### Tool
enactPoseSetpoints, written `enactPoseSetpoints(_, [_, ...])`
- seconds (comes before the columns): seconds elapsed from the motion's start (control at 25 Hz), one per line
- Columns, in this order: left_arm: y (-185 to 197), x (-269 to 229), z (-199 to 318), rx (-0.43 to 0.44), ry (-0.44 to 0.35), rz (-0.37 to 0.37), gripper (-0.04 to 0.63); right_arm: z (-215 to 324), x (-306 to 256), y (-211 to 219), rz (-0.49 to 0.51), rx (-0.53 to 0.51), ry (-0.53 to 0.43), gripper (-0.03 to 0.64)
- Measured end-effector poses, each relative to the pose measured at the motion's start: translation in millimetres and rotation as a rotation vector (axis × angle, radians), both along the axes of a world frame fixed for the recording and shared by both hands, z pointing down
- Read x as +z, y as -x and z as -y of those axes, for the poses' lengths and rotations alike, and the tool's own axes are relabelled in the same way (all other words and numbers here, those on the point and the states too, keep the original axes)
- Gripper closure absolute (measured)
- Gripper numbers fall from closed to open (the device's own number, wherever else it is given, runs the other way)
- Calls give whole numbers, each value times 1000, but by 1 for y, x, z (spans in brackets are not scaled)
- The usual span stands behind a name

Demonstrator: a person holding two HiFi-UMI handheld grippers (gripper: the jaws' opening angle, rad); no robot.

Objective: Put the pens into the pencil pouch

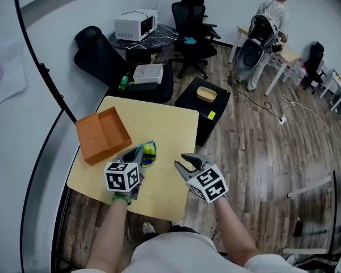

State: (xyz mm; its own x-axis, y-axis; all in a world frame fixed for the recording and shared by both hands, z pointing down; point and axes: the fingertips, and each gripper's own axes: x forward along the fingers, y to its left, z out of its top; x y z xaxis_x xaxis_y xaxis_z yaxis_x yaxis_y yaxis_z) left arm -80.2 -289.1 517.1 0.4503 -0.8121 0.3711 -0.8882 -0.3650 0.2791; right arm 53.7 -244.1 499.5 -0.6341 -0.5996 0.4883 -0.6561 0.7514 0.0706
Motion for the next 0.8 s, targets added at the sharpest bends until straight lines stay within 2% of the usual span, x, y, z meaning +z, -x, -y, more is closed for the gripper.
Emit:
enactPoseSetpoints(0.44, [-63,23,21,77,22,-7,569,13,2,-71,24,159,3,495])
enactPoseSetpoints(0.8, [-104,64,19,127,86,-17,569,13,9,-102,19,215,24,495])
